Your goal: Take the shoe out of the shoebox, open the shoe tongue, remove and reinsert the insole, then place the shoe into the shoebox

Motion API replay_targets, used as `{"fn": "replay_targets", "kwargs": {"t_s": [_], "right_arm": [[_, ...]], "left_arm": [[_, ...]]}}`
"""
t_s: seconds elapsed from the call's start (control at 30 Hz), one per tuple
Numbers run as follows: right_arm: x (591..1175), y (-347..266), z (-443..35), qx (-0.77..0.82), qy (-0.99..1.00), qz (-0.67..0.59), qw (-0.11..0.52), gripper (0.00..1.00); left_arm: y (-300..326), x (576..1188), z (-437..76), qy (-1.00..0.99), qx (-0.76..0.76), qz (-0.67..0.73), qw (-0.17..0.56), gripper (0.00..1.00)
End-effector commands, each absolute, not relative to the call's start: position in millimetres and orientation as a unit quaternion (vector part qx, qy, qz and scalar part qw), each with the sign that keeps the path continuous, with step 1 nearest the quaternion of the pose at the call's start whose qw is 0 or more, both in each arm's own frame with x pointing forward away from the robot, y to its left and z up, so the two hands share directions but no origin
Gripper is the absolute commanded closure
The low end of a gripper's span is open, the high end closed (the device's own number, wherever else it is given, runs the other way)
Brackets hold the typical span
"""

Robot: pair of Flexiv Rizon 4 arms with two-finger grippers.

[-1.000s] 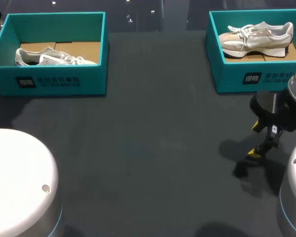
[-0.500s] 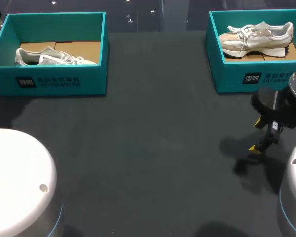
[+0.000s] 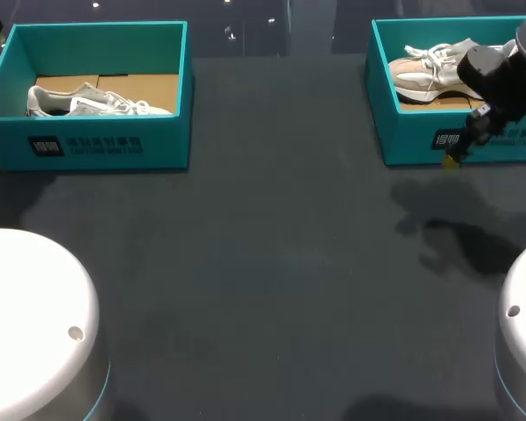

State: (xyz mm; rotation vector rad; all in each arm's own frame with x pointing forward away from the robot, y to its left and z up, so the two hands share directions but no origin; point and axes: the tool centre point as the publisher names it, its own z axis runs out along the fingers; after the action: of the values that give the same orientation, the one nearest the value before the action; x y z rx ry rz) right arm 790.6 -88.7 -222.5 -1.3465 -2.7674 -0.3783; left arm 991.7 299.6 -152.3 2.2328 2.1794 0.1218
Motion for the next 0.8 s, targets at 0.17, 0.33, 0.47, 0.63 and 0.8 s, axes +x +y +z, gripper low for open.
{"fn": "replay_targets", "kwargs": {"t_s": [0.17,0.33,0.47,0.63,0.8], "right_arm": [[810.5,-79.7,-223.1,-0.446,-0.892,-0.055,0.052,0.0],[810.5,-79.7,-223.1,-0.446,-0.892,-0.055,0.052,0.0],[833.2,-98.1,-216.5,-0.518,-0.853,-0.054,0.024,0.0],[887.3,-127.5,-206.0,-0.558,-0.83,-0.001,0.008,0.0],[936.3,-160.2,-199.6,-0.571,-0.821,0.027,-0.009,0.0]], "left_arm": [[299.9,989.9,-152.0,0.697,0.715,0.041,0.01,0.0],[299.9,989.9,-152.0,0.697,0.715,0.041,0.01,0.0],[299.9,989.9,-152.0,0.697,0.715,0.041,0.01,0.0],[299.9,989.9,-152.0,0.697,0.715,0.041,0.01,0.0],[299.9,989.9,-152.0,0.697,0.715,0.041,0.01,0.0]]}}
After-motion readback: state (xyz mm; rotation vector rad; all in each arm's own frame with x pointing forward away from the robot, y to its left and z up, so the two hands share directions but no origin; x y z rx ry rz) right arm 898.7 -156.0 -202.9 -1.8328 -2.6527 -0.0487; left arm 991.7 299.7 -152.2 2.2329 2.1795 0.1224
